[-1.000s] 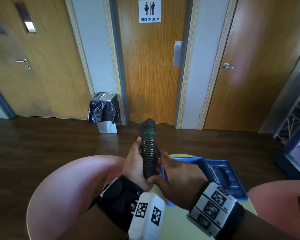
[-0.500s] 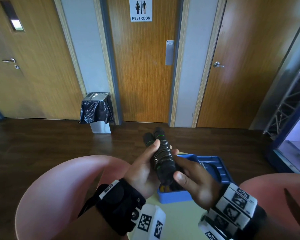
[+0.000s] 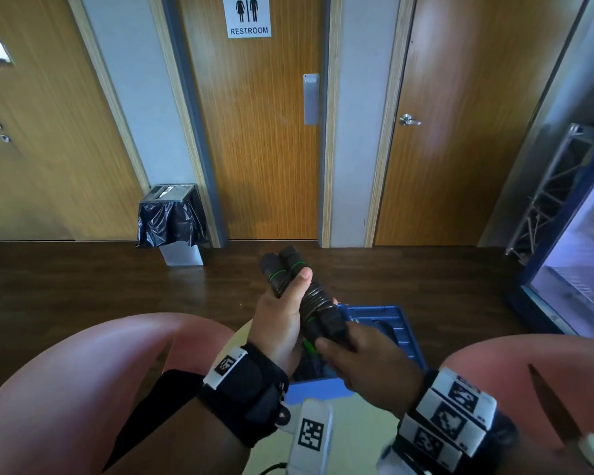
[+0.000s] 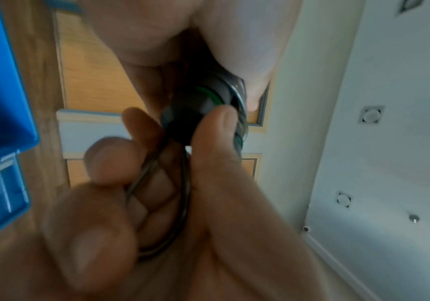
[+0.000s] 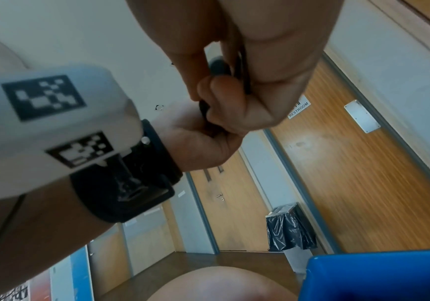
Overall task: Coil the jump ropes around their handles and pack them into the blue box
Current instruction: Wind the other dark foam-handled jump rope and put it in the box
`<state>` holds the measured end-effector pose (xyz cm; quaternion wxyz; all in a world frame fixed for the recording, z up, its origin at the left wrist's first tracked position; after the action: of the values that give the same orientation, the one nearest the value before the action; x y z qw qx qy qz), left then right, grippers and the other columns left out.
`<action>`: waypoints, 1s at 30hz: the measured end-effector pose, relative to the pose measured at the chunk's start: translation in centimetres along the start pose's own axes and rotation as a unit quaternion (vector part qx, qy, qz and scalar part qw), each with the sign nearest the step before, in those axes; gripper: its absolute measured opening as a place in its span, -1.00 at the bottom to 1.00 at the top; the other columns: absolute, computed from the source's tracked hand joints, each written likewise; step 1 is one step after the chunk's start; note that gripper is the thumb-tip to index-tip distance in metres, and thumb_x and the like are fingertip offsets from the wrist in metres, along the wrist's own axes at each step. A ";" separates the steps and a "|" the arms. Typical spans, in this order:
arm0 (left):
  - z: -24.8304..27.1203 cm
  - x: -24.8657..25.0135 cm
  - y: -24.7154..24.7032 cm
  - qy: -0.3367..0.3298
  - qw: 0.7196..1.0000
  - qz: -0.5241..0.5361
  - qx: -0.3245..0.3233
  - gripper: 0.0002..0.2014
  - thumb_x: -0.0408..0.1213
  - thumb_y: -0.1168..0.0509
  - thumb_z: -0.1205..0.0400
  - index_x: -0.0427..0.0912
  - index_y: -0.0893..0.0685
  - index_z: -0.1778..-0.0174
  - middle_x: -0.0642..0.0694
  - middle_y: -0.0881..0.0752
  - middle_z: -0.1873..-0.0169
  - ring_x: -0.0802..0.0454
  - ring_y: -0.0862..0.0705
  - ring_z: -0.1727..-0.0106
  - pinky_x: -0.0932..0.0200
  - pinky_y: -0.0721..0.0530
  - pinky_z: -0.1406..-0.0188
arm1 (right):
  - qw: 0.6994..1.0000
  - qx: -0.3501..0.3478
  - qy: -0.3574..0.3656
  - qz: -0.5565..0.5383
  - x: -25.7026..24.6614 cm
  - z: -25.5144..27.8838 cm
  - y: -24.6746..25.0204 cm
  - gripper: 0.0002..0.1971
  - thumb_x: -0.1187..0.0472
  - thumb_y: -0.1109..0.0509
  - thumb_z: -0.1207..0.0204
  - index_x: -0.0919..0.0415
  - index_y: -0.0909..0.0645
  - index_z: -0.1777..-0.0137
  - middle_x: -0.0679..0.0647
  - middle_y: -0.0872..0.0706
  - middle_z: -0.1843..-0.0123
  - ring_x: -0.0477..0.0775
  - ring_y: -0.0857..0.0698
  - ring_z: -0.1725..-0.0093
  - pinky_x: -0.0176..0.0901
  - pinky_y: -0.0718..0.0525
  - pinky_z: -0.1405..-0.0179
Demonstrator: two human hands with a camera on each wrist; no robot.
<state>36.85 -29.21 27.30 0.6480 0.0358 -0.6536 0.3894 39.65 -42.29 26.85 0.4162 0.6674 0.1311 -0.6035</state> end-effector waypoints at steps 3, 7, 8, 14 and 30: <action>-0.5 -1.5 -1.9 -0.064 0.996 -0.051 0.024 -0.75 -0.12 -0.51 -0.54 -0.24 -0.69 0.14 -0.26 -0.75 0.29 -0.23 -0.76 0.22 -0.20 -0.76 0.09 | 0.998 0.020 -0.022 0.051 1.8 0.2 2.7 -0.66 0.01 -0.38 -0.64 0.24 -0.62 0.27 -0.08 -0.58 0.53 -0.19 -0.50 0.53 -0.22 -0.44 0.39; -0.2 -2.9 -5.3 -0.134 0.983 -0.121 -0.016 -0.57 -0.24 -0.63 -0.29 -0.28 -0.61 0.04 -0.14 -0.67 0.30 -0.07 -0.71 0.24 -0.01 -0.72 0.20 | 0.998 0.017 -0.067 -0.008 4.2 0.6 5.2 -0.67 0.06 -0.42 -0.62 0.17 -0.53 0.34 0.00 -0.44 0.50 -0.09 -0.38 0.55 -0.14 -0.34 0.42; -0.2 -3.4 -6.0 -0.132 0.982 -0.135 -0.031 -0.46 -0.24 -0.65 -0.22 -0.26 -0.59 -0.03 -0.17 -0.68 0.24 -0.11 -0.73 0.18 -0.06 -0.76 0.13 | 0.997 0.017 -0.079 -0.016 4.8 0.7 5.9 -0.66 0.07 -0.42 -0.63 0.15 -0.51 0.36 -0.01 -0.40 0.53 -0.08 -0.35 0.56 -0.16 -0.32 0.45; -0.6 -6.2 -8.3 -0.165 0.972 -0.166 0.037 -0.39 -0.11 -0.65 -0.19 -0.04 -0.57 -0.11 -0.12 -0.73 0.15 -0.20 -0.78 0.05 -0.29 -0.77 -0.03 | 0.956 -0.008 -0.157 -0.248 7.8 0.8 7.8 -0.74 0.24 -0.37 -0.67 0.23 -0.49 0.26 0.05 -0.33 0.49 -0.01 -0.22 0.52 -0.20 -0.20 0.55; -1.9 -7.8 -9.8 -0.192 0.945 -0.196 0.177 -0.48 -0.18 -0.61 -0.40 -0.03 -0.49 -0.17 -0.05 -0.74 0.09 0.06 -0.77 0.10 0.22 -0.70 0.22 | 0.974 0.027 -0.093 -0.203 9.7 0.8 11.1 -0.70 0.23 -0.30 -0.71 0.23 -0.66 0.27 0.15 -0.71 0.31 0.00 -0.67 0.34 -0.09 -0.67 0.20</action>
<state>45.07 -38.57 24.72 0.5571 0.3509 -0.6664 0.3498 48.88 -52.92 22.47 0.2770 0.5788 0.2089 -0.7380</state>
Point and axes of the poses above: each hand's wrist, its own z-axis away from the middle knuckle, its own y-axis out of the back of the hand, x = y × z, the point moved 4 cm from there along -z, towards the middle knuckle
